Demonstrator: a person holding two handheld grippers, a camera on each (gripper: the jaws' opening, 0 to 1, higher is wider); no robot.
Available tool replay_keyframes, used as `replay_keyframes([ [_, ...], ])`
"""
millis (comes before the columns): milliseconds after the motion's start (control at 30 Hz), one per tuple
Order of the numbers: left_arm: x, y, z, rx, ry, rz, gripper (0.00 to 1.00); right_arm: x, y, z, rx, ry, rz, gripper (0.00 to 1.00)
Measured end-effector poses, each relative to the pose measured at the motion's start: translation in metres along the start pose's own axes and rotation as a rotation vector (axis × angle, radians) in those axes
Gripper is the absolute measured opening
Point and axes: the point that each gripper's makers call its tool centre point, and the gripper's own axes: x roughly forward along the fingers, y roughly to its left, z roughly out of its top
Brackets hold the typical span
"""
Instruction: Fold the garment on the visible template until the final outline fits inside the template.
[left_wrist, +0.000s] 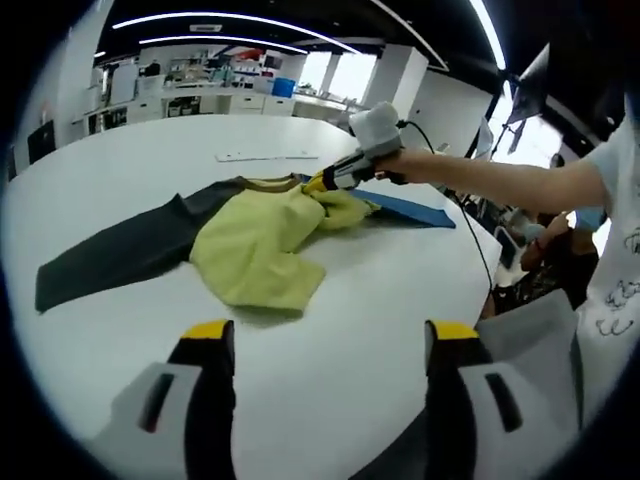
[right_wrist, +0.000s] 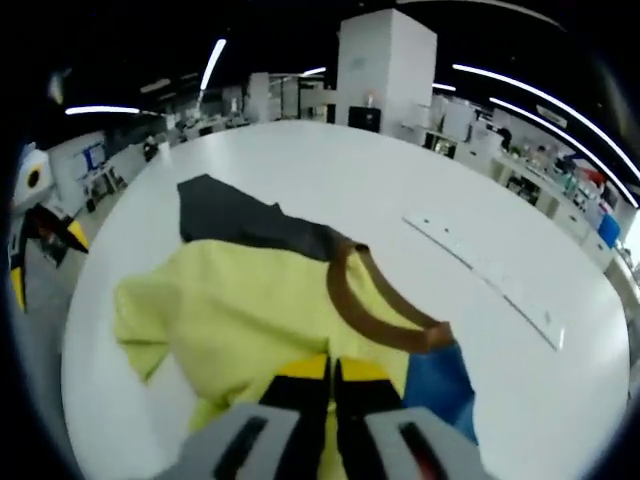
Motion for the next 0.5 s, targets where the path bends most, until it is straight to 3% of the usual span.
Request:
replay_keyframes([
  [67, 0.004, -0.001, -0.002, 0.034, 0.016, -0.004, 0.73, 0.005, -0.003, -0.001, 0.009, 0.003, 0.005, 0.0],
  [367, 0.016, -0.012, 0.001, 0.027, 0.016, -0.022, 0.7, 0.003, -0.002, -0.003, 0.024, -0.003, 0.004, 0.0],
  [500, 0.019, -0.016, 0.003, 0.024, 0.011, -0.03, 0.7, -0.001, -0.01, 0.0, 0.116, -0.045, 0.009, 0.01],
])
